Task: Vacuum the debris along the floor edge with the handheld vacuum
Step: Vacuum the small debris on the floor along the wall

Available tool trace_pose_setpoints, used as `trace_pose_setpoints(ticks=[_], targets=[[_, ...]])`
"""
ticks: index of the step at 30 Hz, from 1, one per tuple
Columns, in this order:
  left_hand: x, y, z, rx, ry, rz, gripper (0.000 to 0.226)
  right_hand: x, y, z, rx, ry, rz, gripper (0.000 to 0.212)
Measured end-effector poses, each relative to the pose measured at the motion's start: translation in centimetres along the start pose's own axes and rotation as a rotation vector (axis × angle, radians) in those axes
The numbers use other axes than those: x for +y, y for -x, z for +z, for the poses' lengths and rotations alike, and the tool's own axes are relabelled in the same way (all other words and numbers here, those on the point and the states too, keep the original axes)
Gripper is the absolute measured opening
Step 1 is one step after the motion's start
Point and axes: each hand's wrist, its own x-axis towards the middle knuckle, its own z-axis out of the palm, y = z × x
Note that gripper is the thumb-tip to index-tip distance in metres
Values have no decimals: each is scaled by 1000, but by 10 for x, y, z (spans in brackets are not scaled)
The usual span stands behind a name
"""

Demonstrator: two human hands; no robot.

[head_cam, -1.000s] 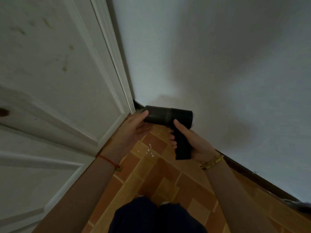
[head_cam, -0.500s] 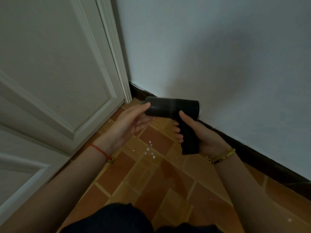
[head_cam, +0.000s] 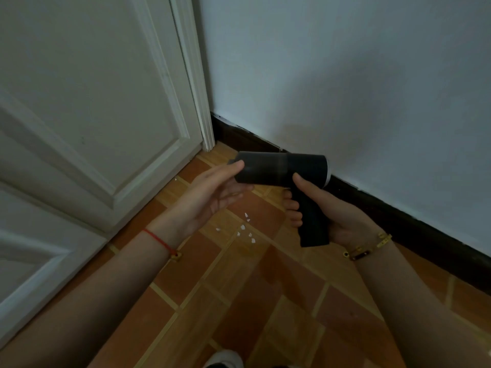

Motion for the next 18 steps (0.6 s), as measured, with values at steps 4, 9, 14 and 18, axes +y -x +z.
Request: trace_pose_setpoints(ticks=[4, 9, 14, 18], targets=[[-11, -9, -11, -3, 52, -36, 56, 8, -11, 2, 83, 10, -12, 34], [-35, -21, -24, -6, 89, -95, 58, 17, -24, -3, 180, 55, 40, 45], [-69, -26, -44, 253, -350, -34, 51, 32, -41, -19, 366, 189, 57, 52], [-114, -33, -71, 290, -845, 15, 36, 50, -56, -29, 535, 430, 66, 47]])
